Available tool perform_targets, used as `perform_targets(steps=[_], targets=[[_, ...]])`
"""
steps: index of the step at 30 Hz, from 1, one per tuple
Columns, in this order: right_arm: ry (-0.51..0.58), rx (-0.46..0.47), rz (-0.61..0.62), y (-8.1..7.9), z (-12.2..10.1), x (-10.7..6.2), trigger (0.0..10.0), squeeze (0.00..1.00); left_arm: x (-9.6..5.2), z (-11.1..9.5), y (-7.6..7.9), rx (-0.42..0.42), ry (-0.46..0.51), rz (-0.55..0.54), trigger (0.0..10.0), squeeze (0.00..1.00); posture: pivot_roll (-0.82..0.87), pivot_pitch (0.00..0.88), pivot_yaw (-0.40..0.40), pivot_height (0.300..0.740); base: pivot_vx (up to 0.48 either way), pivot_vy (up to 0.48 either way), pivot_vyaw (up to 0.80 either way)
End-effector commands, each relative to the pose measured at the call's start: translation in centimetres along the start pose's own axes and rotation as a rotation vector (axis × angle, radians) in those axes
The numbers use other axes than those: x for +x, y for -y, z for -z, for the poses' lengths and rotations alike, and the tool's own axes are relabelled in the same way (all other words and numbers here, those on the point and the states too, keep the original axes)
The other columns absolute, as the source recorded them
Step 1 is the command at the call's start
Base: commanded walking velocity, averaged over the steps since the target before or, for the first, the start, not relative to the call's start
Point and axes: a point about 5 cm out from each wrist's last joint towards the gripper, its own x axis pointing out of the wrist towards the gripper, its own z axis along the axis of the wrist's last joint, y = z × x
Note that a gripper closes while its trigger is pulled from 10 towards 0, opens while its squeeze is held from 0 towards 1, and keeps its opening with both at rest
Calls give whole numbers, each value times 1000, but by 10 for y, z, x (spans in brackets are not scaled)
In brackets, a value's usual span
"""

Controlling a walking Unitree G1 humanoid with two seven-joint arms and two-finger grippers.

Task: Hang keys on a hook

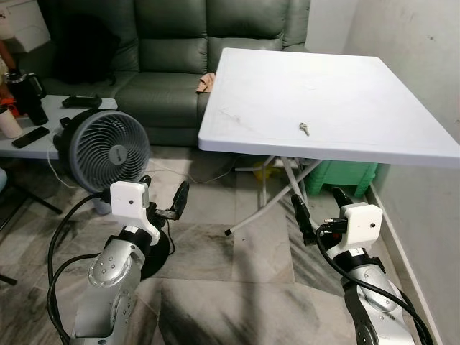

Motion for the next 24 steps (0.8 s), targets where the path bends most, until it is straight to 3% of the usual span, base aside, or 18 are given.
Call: perform_targets(steps=[1,9,24], targets=[[18,1,-1,0,-6,2,10000,0,2,-3,1,16,5,0,10000,0,-36,0,12,740,0,345,0],[17,-1,-5,0,-6,2,10000,0,3,-2,3,38,2,-5,10000,0,-37,0,9,740,279,119,0],[10,2,-17,-3,-5,2,10000,0,3,1,4,35,-11,-2,10000,0,-33,0,8,740,0,0,0]])
